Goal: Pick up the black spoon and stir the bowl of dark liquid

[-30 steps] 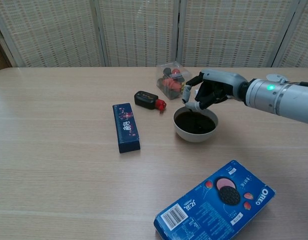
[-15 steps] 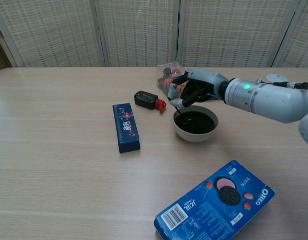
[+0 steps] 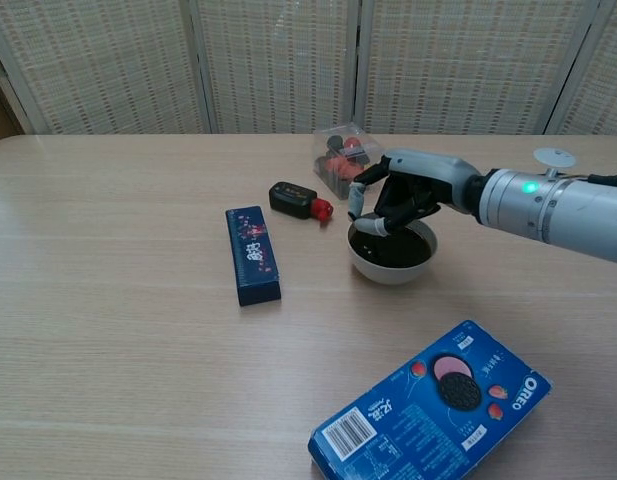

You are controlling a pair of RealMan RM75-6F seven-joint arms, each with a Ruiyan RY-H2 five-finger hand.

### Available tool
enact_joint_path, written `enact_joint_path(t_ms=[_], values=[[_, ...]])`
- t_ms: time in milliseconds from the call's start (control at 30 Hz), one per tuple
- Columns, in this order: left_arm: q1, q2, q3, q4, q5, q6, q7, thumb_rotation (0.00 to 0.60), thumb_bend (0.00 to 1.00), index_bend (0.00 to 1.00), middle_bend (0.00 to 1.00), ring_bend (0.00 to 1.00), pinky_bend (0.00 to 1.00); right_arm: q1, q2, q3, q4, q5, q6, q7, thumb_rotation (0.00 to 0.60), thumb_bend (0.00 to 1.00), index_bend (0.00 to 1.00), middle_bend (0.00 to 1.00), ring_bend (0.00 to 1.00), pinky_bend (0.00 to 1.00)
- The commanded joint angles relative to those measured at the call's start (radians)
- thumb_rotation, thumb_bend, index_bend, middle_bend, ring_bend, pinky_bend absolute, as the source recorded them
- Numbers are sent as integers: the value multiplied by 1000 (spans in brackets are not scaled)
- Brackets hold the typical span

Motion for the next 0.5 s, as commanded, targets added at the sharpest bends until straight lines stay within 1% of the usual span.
enact_joint_path(t_ms=[33, 233, 500], values=[[0, 0, 0, 0, -1, 0, 1, 600, 260, 0, 0, 0, 0, -7, 7, -1, 7, 11, -7, -6, 600, 497, 698, 1000, 1000, 1000], [1, -1, 0, 1, -3, -1, 1, 600, 260, 0, 0, 0, 0, -2, -8, 17, 56, 42, -40, -13, 600, 498, 698, 1000, 1000, 1000], [2, 0, 0, 4, -8, -2, 0, 600, 261, 0, 0, 0, 0, 38, -71, 63, 159, 77, -90, -1, 600, 501, 698, 1000, 1000, 1000]])
